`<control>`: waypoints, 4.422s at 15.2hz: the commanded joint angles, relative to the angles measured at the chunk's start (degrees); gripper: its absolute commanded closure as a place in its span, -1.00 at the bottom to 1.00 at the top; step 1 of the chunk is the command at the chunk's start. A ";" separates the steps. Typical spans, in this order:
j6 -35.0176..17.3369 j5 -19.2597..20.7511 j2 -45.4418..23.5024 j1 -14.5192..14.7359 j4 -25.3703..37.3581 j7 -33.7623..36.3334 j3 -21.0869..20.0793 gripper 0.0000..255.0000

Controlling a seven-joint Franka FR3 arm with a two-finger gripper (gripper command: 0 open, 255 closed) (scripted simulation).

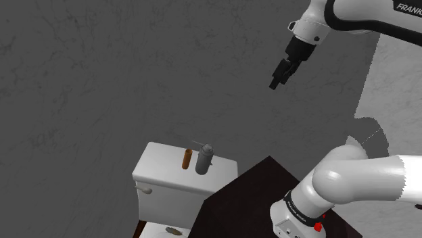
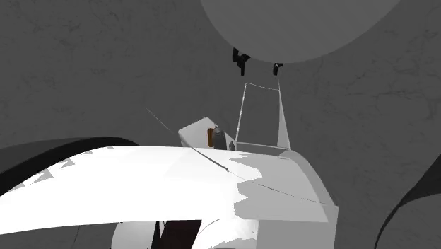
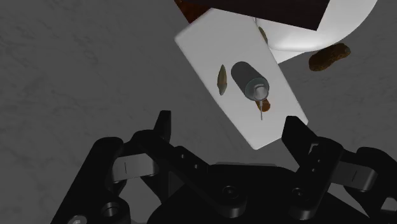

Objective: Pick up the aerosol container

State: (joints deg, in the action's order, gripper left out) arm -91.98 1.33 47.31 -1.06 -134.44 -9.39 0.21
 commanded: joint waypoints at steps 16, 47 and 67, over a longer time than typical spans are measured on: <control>-29.17 -2.74 -16.73 5.85 -13.12 -2.16 -4.65 -1.00; -62.00 2.54 -52.73 9.69 -10.86 0.20 -9.69 1.00; -49.35 -1.45 -41.95 9.79 -8.80 -2.82 -10.04 1.00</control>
